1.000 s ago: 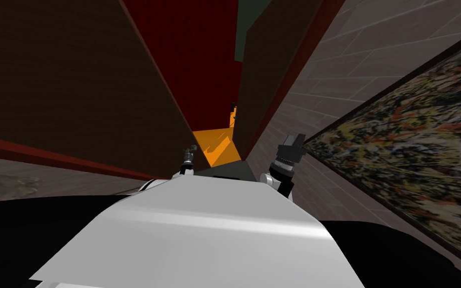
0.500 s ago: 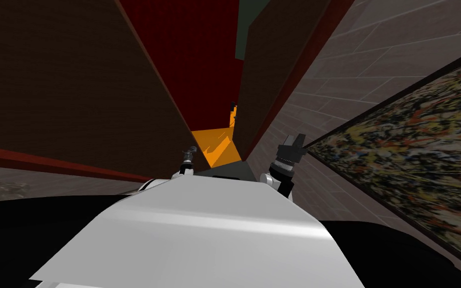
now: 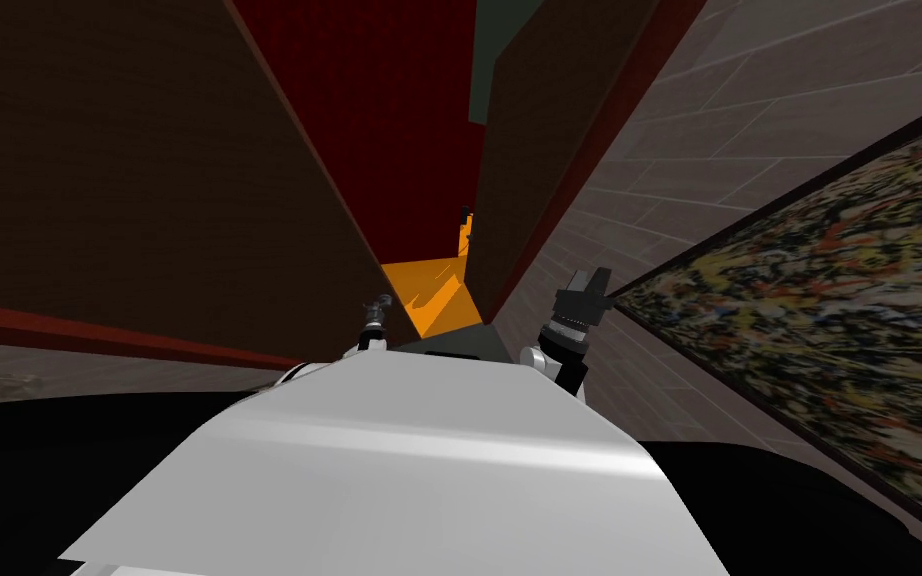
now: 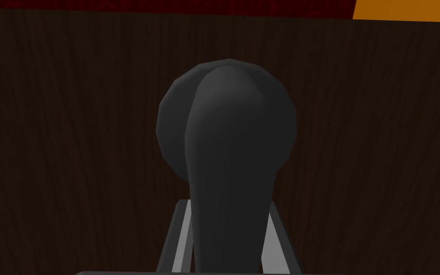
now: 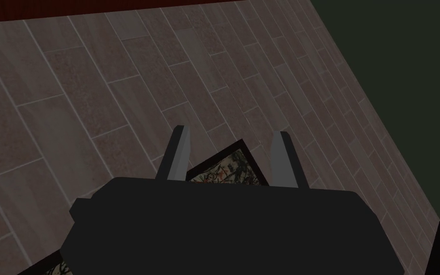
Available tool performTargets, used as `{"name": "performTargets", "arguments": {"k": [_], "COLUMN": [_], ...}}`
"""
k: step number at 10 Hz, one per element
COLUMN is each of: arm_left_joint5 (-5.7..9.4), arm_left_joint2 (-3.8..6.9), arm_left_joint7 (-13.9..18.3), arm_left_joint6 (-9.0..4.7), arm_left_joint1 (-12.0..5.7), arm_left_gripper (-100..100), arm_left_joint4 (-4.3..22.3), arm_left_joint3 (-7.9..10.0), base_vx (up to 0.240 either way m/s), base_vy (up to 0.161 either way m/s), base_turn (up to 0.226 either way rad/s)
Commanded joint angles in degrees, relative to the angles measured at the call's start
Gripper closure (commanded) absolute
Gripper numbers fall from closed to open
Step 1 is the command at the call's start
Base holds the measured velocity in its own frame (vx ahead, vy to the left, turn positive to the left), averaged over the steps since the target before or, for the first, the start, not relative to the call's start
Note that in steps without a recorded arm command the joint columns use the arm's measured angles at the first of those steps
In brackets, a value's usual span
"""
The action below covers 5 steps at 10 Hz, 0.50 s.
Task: Push the door open
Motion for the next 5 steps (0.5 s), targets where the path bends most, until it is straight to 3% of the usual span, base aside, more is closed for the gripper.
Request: {"name": "performTargets", "arguments": {"k": [1,3,5], "arm_left_joint5": [0.7,1.27,2.88], "arm_left_joint2": [0.16,0.0,-0.44], "arm_left_joint7": [-0.56,-1.17,-2.89], "arm_left_joint6": [-0.9,-0.75,-0.34], "arm_left_joint1": [-0.87,-0.51,0.51], "arm_left_gripper": [100,100,100], "arm_left_joint4": [1.03,0.61,-0.59], "arm_left_joint3": [1.0,1.78,3.99], "base_vx": [0.161,0.125,0.162], "base_vy": [0.029,0.05,0.041], "base_turn": [-0.015,-0.038,-0.053]}}
